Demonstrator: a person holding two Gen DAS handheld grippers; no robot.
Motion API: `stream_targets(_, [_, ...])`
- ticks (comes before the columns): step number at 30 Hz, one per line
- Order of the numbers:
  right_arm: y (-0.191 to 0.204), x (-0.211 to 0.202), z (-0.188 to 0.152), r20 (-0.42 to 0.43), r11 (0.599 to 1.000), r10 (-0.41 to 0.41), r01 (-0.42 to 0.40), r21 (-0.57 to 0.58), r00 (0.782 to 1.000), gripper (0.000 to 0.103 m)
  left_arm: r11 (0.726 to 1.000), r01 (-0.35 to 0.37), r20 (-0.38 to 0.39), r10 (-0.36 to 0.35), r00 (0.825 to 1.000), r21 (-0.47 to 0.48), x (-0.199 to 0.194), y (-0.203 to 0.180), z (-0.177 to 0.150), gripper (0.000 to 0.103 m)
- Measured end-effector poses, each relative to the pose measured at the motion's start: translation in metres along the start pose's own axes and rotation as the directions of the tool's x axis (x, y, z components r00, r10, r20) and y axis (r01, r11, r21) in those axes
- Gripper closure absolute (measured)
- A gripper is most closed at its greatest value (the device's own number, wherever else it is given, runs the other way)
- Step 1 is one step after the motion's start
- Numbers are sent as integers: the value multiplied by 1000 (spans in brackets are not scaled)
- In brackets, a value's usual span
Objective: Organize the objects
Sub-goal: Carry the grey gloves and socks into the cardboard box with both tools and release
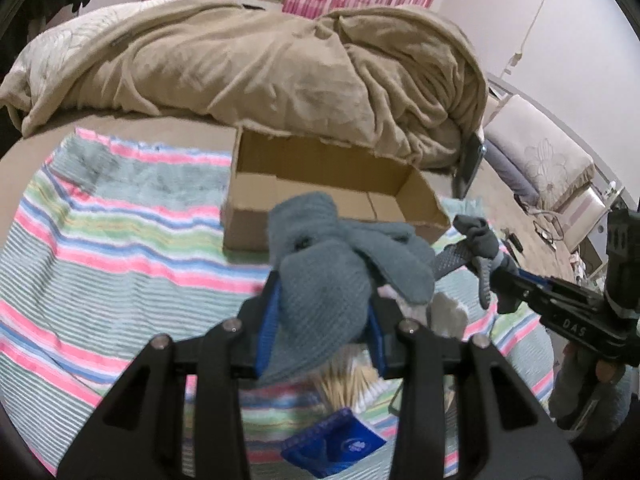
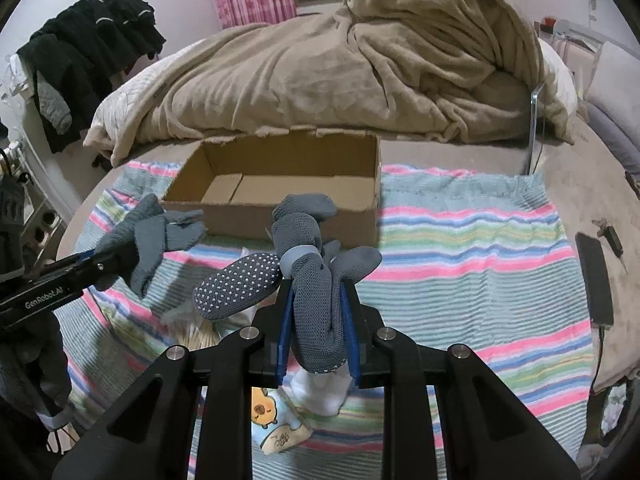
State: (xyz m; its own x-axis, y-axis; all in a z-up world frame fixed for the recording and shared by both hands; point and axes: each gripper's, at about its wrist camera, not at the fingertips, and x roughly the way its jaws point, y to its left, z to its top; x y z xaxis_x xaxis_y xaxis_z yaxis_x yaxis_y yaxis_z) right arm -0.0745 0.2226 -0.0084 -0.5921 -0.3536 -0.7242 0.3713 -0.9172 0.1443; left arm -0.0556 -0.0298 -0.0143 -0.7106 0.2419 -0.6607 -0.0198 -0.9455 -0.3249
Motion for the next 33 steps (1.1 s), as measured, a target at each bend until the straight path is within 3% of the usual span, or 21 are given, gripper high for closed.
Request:
stream_targets(21, [-17, 8, 64, 112, 998, -18, 24, -49, 994, 79, 999, 8, 65, -11, 998, 44, 16, -21, 50, 64])
stream_targets(33, [-21, 51, 91, 87, 998, -15, 21, -62, 996, 79, 999, 0, 58, -2, 998, 44, 56, -26, 68, 64])
